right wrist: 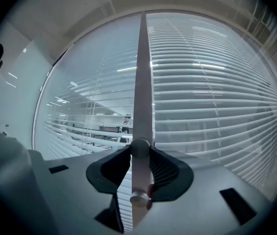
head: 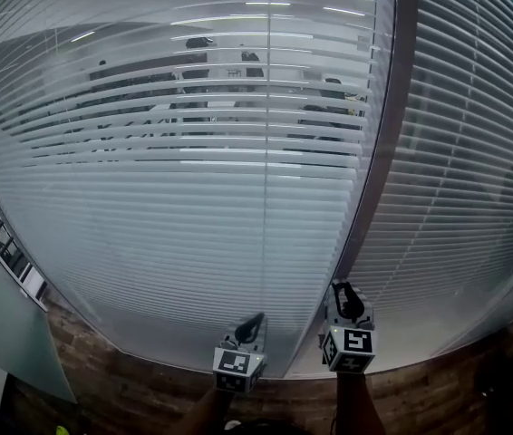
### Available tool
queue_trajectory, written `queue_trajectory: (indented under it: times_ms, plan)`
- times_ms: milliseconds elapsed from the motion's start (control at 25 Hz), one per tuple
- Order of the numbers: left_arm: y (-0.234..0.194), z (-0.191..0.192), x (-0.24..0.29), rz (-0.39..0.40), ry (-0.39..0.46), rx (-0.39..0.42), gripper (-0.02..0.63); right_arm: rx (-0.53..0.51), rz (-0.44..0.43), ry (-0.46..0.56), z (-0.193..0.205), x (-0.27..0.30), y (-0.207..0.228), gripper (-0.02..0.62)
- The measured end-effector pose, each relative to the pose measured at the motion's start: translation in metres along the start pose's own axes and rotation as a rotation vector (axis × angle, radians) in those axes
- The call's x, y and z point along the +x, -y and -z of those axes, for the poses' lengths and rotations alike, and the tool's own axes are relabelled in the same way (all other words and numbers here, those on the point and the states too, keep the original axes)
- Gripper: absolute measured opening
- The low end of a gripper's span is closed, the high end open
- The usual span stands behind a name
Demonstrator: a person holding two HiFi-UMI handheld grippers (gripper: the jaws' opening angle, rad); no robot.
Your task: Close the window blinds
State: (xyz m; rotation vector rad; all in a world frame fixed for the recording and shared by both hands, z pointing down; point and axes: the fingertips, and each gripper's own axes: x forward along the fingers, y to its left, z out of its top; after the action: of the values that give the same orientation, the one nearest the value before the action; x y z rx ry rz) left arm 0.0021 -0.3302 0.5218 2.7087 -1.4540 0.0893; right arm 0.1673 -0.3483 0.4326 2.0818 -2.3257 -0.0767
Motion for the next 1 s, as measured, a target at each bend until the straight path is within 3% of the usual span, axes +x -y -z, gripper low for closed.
queue_trajectory:
  times_ms: [120,240,520,840,1000]
  plan:
    - [0.003,-0.0016,-0.0024,0.004,-0.036,-0.006,0.0,-0.012,-0.014,-0.005,0.0003,-0.0002,0.0003,0.127]
    - [-0.0018,-0.0022,-0.0013,-0.007,-0.002,-0.002,0.0,-0.046,-0.013,-0.012,0.0001,-0.0008,-0.0003,0.127]
    - [0.0031,-0.0004,-0.0033,-0.003,-0.02,-0.004,0.0,-0.305,0.022,-0.011,-0.0001,0.0006,-0.003,0.127]
    - [-0.0011,0.0001,-0.0072,-0.018,-0.01,-0.01,0.0,-0.346,-0.026,-0.001,0.0,0.0,-0.0037,0.127]
    - [-0.0042,-0.0001,-0.0082,-0.026,0.008,-0.008,0.0,-0.527,-0.04,-0.004,0.0015,-0.0007,-0.0048,0.127]
